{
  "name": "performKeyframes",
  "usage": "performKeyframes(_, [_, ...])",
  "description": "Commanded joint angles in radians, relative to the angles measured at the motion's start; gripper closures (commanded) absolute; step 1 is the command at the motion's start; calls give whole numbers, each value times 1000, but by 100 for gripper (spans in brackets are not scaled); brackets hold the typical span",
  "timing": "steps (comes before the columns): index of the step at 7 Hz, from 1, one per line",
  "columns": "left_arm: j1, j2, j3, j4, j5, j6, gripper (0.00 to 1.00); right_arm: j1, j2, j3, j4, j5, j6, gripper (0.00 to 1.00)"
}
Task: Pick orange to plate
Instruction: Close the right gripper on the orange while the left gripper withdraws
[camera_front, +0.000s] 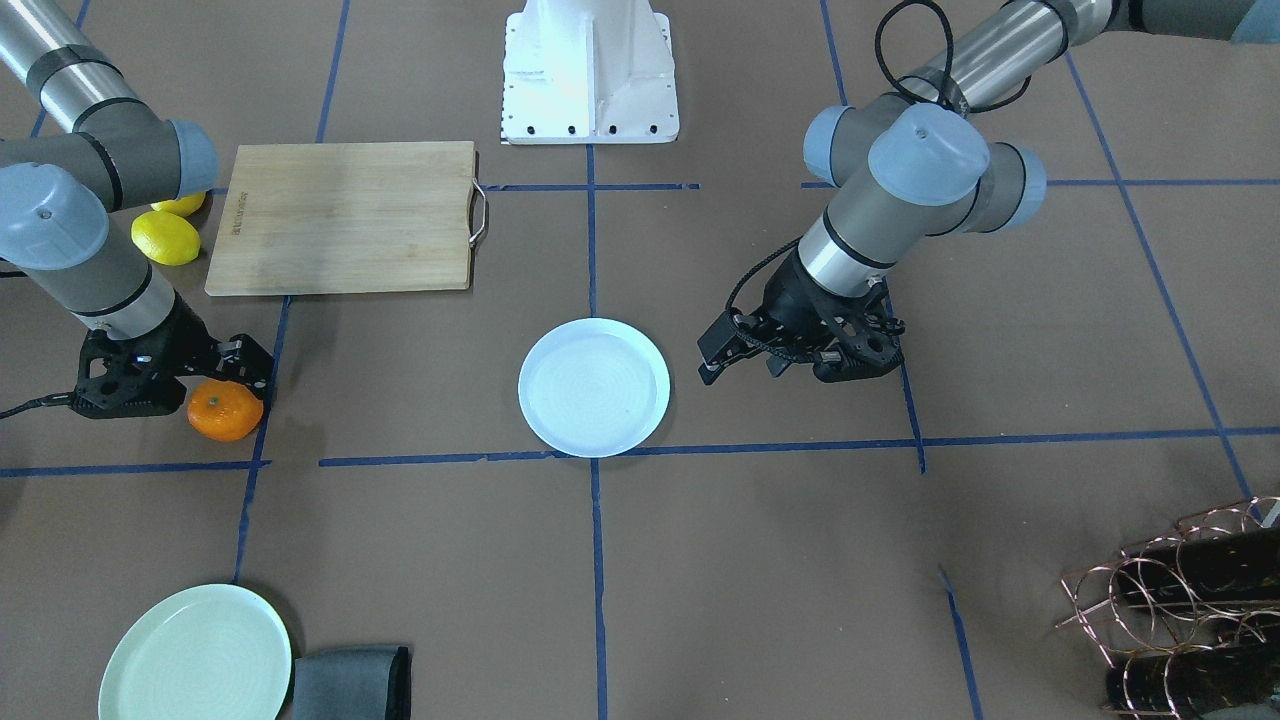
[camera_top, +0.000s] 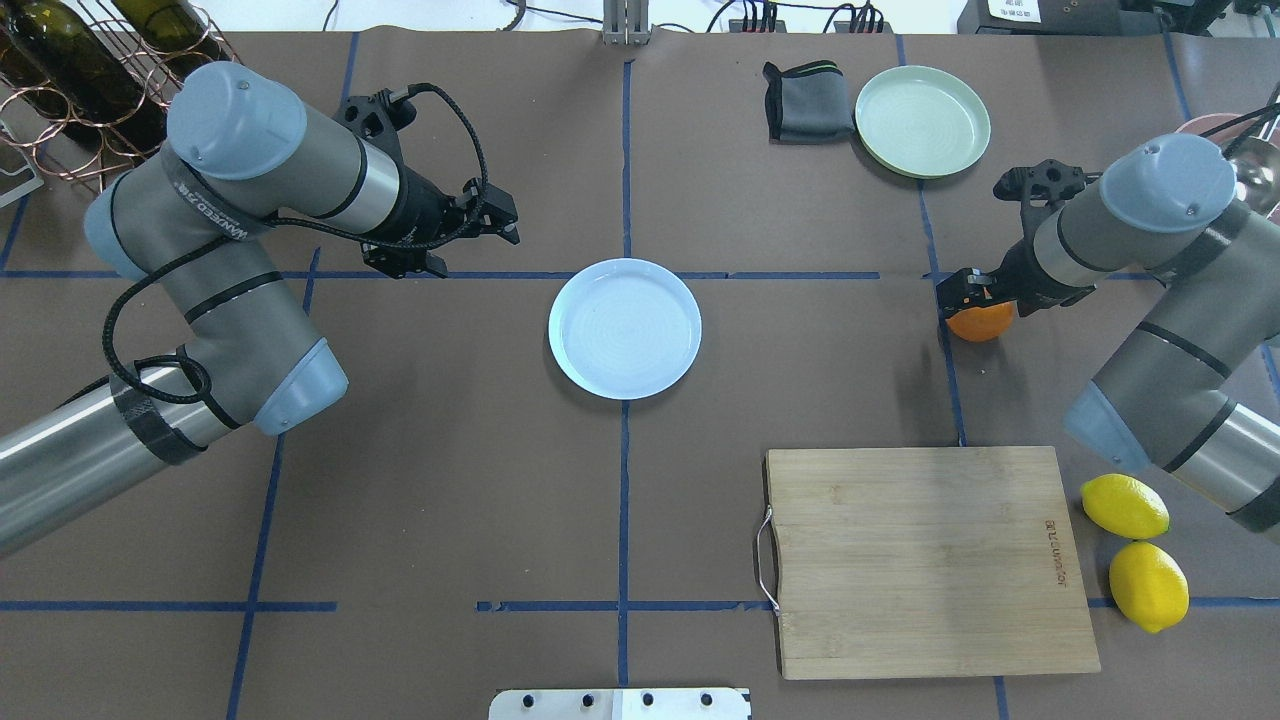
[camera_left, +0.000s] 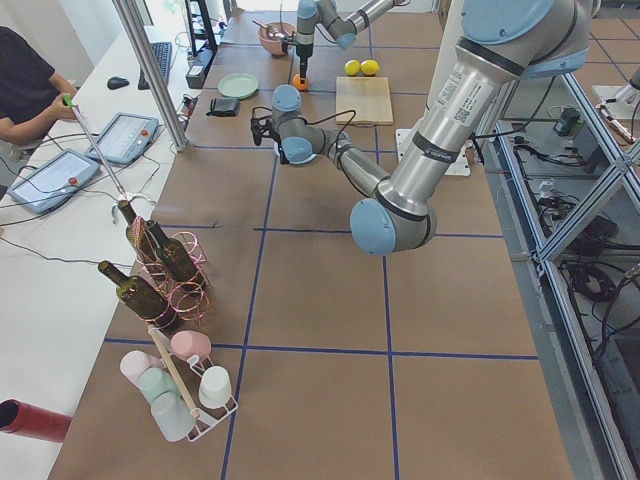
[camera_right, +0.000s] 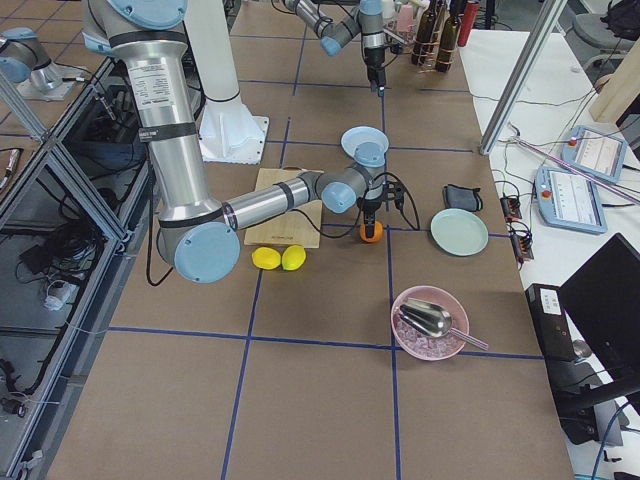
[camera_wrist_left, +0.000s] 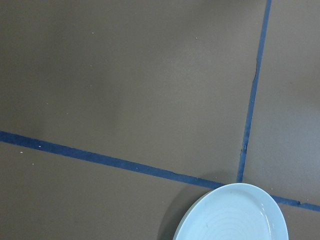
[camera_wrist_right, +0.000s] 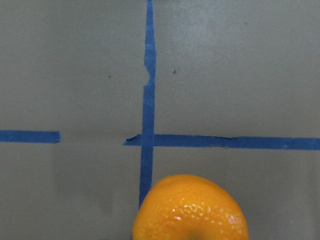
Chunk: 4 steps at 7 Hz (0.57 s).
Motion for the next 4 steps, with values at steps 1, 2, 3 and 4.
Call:
performKeyframes(1, [0, 4, -1, -1, 0, 0, 0, -1, 11, -24, 2, -13, -2, 0])
performKeyframes(2, [0, 4, -1, 0, 0, 0, 0, -3, 11, -32, 2, -19, -3, 0])
performKeyframes(3, [0, 6, -1, 0, 0, 0, 0, -3, 11, -42, 2, -21, -3, 0])
performKeyframes(4, [0, 6, -3, -1, 0, 0, 0, -3, 32, -52, 1, -21, -3, 0])
